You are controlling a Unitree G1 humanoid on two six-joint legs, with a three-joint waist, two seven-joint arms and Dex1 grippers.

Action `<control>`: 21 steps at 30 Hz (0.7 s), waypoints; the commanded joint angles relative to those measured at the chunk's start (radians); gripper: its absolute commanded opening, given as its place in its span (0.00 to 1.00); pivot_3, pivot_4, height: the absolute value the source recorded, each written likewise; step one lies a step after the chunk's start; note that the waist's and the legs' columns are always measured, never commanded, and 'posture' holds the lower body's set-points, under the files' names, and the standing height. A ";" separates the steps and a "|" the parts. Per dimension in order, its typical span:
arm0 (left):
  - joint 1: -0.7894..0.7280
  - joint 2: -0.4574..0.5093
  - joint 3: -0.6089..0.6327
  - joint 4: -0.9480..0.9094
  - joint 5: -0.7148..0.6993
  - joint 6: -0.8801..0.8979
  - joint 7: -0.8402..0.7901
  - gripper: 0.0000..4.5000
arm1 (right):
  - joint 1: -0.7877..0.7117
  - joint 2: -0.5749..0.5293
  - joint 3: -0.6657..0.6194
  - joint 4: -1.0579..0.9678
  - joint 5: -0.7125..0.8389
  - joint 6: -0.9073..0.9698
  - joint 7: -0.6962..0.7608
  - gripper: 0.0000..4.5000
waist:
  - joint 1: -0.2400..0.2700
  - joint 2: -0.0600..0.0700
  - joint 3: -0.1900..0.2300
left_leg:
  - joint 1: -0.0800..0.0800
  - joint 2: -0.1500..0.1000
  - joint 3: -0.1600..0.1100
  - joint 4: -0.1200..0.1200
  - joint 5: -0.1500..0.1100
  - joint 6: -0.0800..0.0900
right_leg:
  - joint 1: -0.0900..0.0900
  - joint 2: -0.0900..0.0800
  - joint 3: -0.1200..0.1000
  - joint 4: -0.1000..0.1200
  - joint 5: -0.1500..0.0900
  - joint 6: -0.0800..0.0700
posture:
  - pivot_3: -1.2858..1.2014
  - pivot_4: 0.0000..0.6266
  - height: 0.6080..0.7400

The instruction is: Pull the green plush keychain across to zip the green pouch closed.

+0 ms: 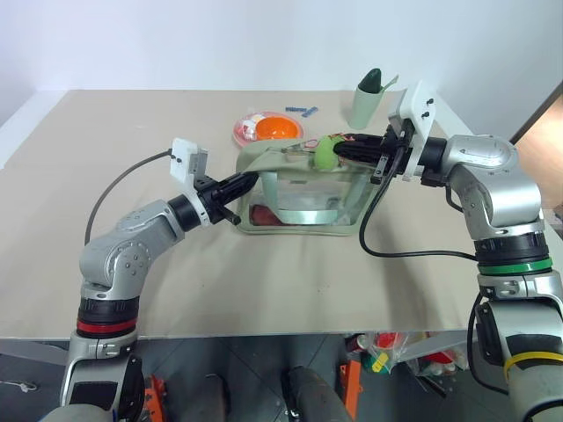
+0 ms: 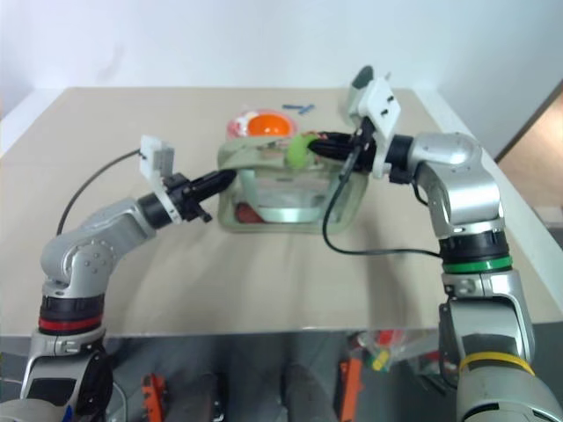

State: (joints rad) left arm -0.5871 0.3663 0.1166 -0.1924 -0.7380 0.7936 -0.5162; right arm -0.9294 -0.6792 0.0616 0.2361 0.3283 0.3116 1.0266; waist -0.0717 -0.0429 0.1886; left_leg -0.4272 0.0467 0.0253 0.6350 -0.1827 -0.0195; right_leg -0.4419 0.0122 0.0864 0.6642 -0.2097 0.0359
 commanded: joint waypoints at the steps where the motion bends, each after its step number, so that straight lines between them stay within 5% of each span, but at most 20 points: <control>1: 0.005 0.015 0.039 -0.045 -0.019 -0.006 0.005 0.00 | -0.014 -0.008 -0.055 0.044 -0.029 -0.058 -0.034 0.01 | 0.000 0.000 0.000 | 0.000 0.000 0.000 0.000 0.000 0.000 | 0.000 0.000 0.000 0.000 0.000 0.000 | 0.52 0.24 1.00; 21: 0.015 0.055 0.022 -0.005 0.041 -0.026 0.029 0.00 | 0.006 -0.085 -0.102 0.170 -0.089 -0.151 -0.052 0.01 | 0.000 0.000 0.000 | 0.001 0.000 0.000 0.000 0.000 0.000 | 0.000 0.000 0.000 0.000 0.000 0.000 | 0.52 0.24 1.00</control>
State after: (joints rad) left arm -0.5601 0.4065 0.1169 -0.1776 -0.7136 0.7900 -0.4931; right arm -0.9114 -0.7150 0.0275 0.3863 0.2552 0.1854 0.9941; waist -0.0718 -0.0428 0.1886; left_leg -0.4266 0.0466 0.0256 0.6352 -0.1827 -0.0196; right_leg -0.4415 0.0122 0.0866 0.6642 -0.2095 0.0355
